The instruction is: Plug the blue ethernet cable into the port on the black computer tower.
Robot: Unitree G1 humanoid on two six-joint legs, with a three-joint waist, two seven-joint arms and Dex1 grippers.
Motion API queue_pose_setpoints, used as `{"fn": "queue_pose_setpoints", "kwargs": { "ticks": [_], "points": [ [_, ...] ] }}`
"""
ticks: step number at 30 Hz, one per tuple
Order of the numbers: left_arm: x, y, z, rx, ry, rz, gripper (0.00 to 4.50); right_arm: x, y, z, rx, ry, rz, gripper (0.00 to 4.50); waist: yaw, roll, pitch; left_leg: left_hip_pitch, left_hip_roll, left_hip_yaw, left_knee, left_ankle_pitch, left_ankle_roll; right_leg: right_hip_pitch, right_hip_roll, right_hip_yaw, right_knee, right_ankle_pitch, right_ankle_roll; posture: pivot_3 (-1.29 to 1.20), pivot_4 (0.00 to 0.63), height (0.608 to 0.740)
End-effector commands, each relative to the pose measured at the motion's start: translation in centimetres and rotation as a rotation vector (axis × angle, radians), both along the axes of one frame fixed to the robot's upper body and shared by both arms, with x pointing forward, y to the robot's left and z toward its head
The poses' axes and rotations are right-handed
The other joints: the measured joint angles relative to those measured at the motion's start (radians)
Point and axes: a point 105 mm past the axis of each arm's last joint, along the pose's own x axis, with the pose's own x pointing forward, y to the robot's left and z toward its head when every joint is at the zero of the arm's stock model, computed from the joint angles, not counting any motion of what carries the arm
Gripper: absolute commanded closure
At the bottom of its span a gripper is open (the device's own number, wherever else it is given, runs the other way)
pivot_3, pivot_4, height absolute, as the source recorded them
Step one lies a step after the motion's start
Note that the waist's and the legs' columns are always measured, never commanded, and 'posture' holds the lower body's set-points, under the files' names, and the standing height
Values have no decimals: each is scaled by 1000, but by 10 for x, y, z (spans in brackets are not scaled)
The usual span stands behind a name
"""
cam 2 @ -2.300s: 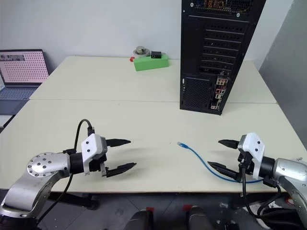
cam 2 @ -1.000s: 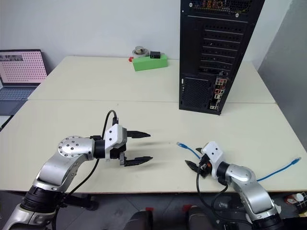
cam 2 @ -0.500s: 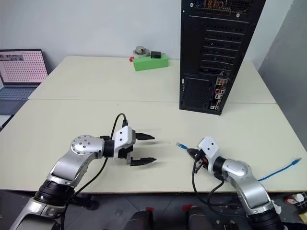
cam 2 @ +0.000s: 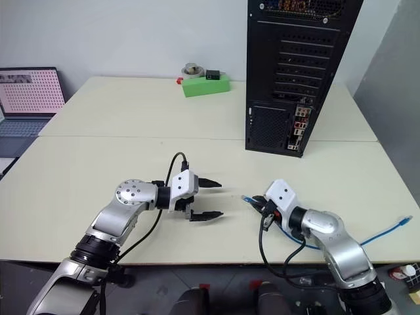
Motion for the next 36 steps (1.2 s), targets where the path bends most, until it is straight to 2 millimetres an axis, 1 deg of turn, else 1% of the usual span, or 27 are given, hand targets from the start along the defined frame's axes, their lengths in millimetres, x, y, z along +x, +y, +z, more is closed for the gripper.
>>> {"fn": "queue_pose_setpoints", "kwargs": {
  "ticks": [1,5,8,11,18,20,23,28,34,36],
  "points": [
    [-4,-2,11,1,-55,-37,0,0,-3,-4,-34,10,-33,2641,0,0,0,0,0,0,0,0,0,0,0,0,0,0,0,0,150,740],
    [-5,-3,13,1,-62,-41,0,0,-6,-18,-84,60,-48,1733,0,0,0,0,0,0,0,0,0,0,0,0,0,0,0,0,150,740],
    [-5,-3,14,3,-66,-44,0,3,-9,-22,-90,84,-84,1733,0,0,0,0,0,0,0,0,0,0,0,0,0,0,0,0,150,740],
    [-6,-3,14,4,-69,-44,0,6,-11,-21,-87,91,-106,2307,-1,0,0,0,0,0,0,0,0,0,0,0,0,0,0,0,150,740],
    [-5,-3,14,7,-78,-47,0,10,-12,-18,-81,99,-125,4120,0,0,0,0,0,0,0,0,0,0,0,0,0,0,0,0,150,740],
    [-4,-3,14,9,-80,-45,0,9,-11,-16,-86,81,-103,4472,0,0,0,0,0,0,0,0,0,0,0,0,0,0,0,0,150,740],
    [-3,-4,13,9,-81,-46,0,7,-4,-7,-70,50,-72,4472,0,0,0,0,0,0,0,0,0,0,0,0,0,0,0,0,150,740],
    [-4,-9,11,9,-75,-59,0,1,15,11,-55,1,18,4472,-1,0,0,0,0,0,0,0,0,0,0,0,0,0,0,0,150,740],
    [-1,-14,8,14,-65,-69,0,-7,33,25,-46,-30,99,4472,-1,0,0,0,0,0,0,0,0,0,0,0,0,0,0,0,150,740],
    [1,-14,8,13,-62,-66,0,-8,35,26,-47,-29,110,4472,-1,0,0,0,0,0,0,0,0,0,0,0,0,0,0,0,150,740]
  ]
}}
